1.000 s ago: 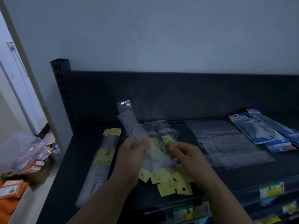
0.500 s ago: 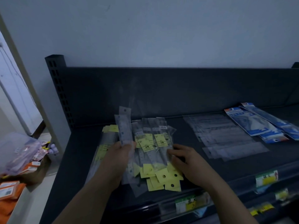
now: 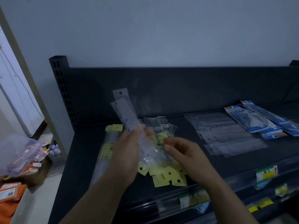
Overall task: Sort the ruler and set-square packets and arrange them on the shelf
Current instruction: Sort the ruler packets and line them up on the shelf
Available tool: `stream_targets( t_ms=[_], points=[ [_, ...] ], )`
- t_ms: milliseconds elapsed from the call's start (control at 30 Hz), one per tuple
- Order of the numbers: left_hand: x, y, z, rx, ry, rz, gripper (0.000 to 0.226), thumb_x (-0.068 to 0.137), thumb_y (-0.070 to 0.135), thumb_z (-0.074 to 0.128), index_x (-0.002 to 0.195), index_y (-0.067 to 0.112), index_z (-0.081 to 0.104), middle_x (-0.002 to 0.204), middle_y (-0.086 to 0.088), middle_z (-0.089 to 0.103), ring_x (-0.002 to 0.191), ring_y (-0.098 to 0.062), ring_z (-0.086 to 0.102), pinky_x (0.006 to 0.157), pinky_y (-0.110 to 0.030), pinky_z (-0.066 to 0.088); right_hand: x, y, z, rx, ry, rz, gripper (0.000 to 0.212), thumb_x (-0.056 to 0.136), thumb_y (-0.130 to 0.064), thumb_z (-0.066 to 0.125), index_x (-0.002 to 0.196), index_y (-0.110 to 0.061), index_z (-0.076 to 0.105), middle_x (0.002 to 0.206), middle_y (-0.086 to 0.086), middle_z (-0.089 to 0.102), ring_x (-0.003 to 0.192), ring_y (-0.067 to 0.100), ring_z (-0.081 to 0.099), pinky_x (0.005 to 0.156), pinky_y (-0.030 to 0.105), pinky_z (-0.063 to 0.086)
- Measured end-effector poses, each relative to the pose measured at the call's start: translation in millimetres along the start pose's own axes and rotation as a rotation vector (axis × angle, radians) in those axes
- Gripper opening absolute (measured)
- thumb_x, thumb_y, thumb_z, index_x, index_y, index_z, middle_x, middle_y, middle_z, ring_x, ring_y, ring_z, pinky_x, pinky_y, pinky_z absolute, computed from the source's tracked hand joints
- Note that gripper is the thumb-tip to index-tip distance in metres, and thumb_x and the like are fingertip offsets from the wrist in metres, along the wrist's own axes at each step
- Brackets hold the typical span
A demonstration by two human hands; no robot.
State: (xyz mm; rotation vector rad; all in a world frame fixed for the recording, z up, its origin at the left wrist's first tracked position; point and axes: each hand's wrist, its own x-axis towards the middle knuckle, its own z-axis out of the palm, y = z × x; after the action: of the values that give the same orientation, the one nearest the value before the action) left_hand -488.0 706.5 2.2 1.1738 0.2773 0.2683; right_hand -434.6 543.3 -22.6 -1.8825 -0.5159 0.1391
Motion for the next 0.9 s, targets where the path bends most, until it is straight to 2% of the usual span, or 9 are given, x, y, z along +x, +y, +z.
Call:
stream_targets(
  t_ms=[67,133,200,333,467,600,667,767,900],
  points=[
    [-2,0,18,-0.036,-0.069,-0.018,0.027,0.102,0.025,0.040,0.113,0.017,0.063,0.101,0.000,0.074,0.089,-0.017,0.072,0.071,-0.035,0.058,-2,-12,6,0.138,-0.085,0.006,0.016,0.086,-0.029,0.067,0.098,-0.019,0.069,0.090,0.004,0.072,0.080,0.022,0.067,0.073,0.033,0.053],
    [-4,-3,33,-0.051,-0.094,-0.031,0.028,0.102,0.028,0.038,0.108,0.020,0.065,0.103,0.001,0.074,0.087,-0.019,0.072,0.067,-0.032,0.060,-4,-15,6,0.212,-0.032,0.018,0.008,0.084,-0.024,0.070,0.087,-0.017,0.070,0.078,0.007,0.070,0.068,0.023,0.062,0.068,0.037,0.051],
    [-4,-9,43,-0.070,-0.110,-0.030,0.029,0.102,0.029,0.039,0.112,0.020,0.065,0.106,0.001,0.073,0.093,-0.019,0.071,0.070,-0.033,0.059,-7,-13,-2,0.257,0.009,0.038,0.005,0.083,-0.023,0.071,0.079,-0.020,0.071,0.074,0.007,0.068,0.066,0.021,0.058,0.065,0.034,0.050],
    [7,-13,45,-0.022,-0.056,0.061,0.021,0.099,0.023,0.049,0.111,0.018,0.066,0.105,-0.003,0.073,0.096,-0.021,0.070,0.080,-0.037,0.056,-16,-3,-28,0.272,-0.053,0.090,0.018,0.084,-0.025,0.067,0.075,-0.010,0.064,0.066,0.009,0.062,0.056,0.016,0.054,0.054,0.023,0.044],
    [14,-18,59,0.069,-0.157,0.051,0.019,0.098,0.015,0.051,0.109,0.006,0.063,0.107,-0.014,0.071,0.097,-0.027,0.070,0.085,-0.040,0.056,-15,9,-60,0.264,-0.032,0.112,0.038,0.085,-0.034,0.067,0.076,0.003,0.061,0.069,0.020,0.057,0.060,0.026,0.050,0.059,0.033,0.042],
    [17,-36,94,0.091,-0.112,0.082,0.019,0.094,0.014,0.057,0.106,0.002,0.064,0.101,-0.011,0.073,0.091,-0.025,0.072,0.076,-0.034,0.059,-1,20,-98,0.353,0.046,0.119,0.023,0.089,-0.017,0.061,0.071,-0.004,0.064,0.052,0.002,0.058,0.045,0.011,0.053,0.046,0.021,0.046],
    [24,-40,107,0.046,-0.029,0.078,0.017,0.095,0.015,0.055,0.105,0.004,0.063,0.098,-0.010,0.074,0.087,-0.024,0.073,0.069,-0.031,0.059,9,31,-130,0.480,0.115,0.162,0.016,0.088,-0.010,0.063,0.073,-0.004,0.061,0.056,0.002,0.060,0.046,0.011,0.058,0.046,0.023,0.052],
    [34,-44,125,0.115,0.078,0.090,0.018,0.098,0.019,0.051,0.100,0.009,0.066,0.094,-0.008,0.075,0.081,-0.021,0.073,0.062,-0.027,0.056,23,43,-191,0.489,0.066,0.155,0.010,0.073,-0.013,0.073,0.074,-0.008,0.064,0.061,0.006,0.056,0.047,0.013,0.051,0.044,0.021,0.045],
    [40,-48,148,0.305,0.124,0.111,0.026,0.098,0.031,0.049,0.094,0.015,0.070,0.087,-0.001,0.076,0.080,-0.015,0.072,0.069,-0.030,0.055,42,61,-264,0.447,-0.192,0.139,0.045,0.035,-0.030,0.096,0.065,-0.009,0.070,0.051,0.005,0.044,0.042,0.010,0.038,0.039,0.019,0.033]
  ],
)
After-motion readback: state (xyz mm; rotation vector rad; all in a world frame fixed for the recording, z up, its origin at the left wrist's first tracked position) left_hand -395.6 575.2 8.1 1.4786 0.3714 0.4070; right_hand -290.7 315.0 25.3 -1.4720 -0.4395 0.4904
